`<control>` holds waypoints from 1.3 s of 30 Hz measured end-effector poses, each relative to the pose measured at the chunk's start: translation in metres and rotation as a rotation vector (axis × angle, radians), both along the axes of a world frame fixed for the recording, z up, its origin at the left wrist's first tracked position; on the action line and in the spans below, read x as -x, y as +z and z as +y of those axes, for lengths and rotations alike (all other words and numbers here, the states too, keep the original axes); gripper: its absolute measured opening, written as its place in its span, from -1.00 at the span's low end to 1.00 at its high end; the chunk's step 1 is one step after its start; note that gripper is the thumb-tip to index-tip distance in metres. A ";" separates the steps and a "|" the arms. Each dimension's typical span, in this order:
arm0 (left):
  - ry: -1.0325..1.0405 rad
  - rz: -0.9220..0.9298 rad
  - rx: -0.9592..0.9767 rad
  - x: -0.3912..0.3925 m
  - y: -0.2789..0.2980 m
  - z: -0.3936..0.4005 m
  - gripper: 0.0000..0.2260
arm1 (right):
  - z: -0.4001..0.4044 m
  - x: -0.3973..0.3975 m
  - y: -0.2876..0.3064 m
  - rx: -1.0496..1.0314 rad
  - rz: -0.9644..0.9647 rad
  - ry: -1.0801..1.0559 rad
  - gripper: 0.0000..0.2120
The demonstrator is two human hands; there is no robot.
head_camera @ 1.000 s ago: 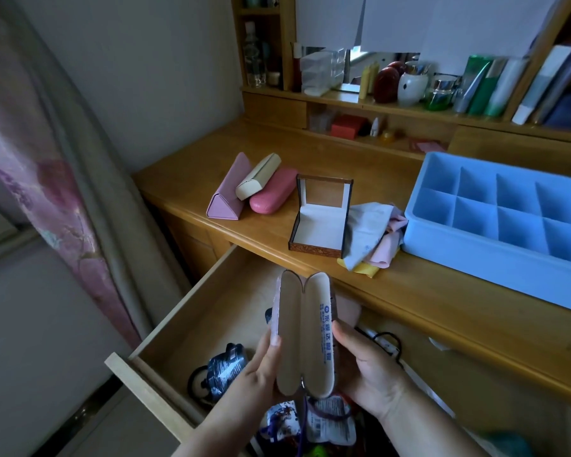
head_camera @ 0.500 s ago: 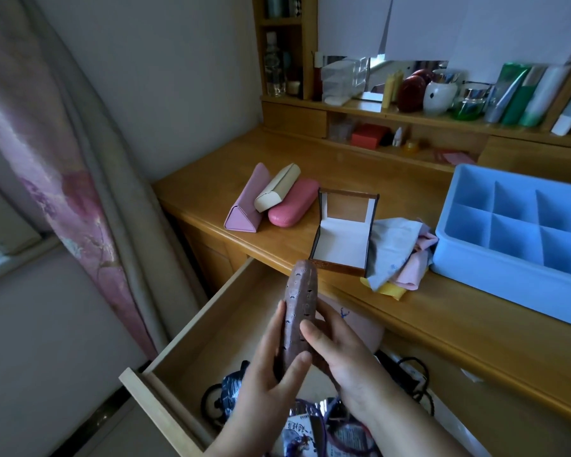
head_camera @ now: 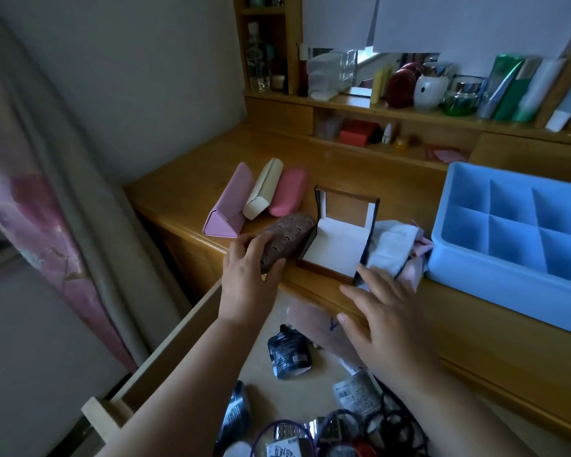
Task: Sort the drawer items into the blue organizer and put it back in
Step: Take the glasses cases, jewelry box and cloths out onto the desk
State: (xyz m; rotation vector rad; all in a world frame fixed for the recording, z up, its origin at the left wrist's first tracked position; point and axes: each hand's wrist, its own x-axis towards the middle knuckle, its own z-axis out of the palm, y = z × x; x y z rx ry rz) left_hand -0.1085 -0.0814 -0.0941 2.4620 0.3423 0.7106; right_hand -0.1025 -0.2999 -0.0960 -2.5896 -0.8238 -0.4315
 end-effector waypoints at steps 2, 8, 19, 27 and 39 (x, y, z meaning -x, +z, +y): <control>-0.037 0.044 -0.004 -0.008 -0.004 -0.005 -0.54 | 0.002 -0.007 0.001 0.085 0.050 -0.012 -0.60; -0.189 0.126 -0.032 -0.021 -0.005 -0.008 -0.50 | -0.003 -0.018 0.004 -0.002 -0.125 -0.014 -0.74; -0.132 -0.189 -0.017 0.033 -0.007 -0.016 -0.76 | -0.013 0.014 -0.007 -0.086 -0.219 0.116 -0.93; -0.118 0.226 0.092 0.114 -0.069 -0.030 -0.81 | -0.010 0.040 -0.084 0.215 0.351 0.033 -0.37; -0.342 0.466 -0.015 0.113 -0.074 -0.023 -0.29 | -0.007 0.009 -0.093 0.221 0.604 0.186 -0.19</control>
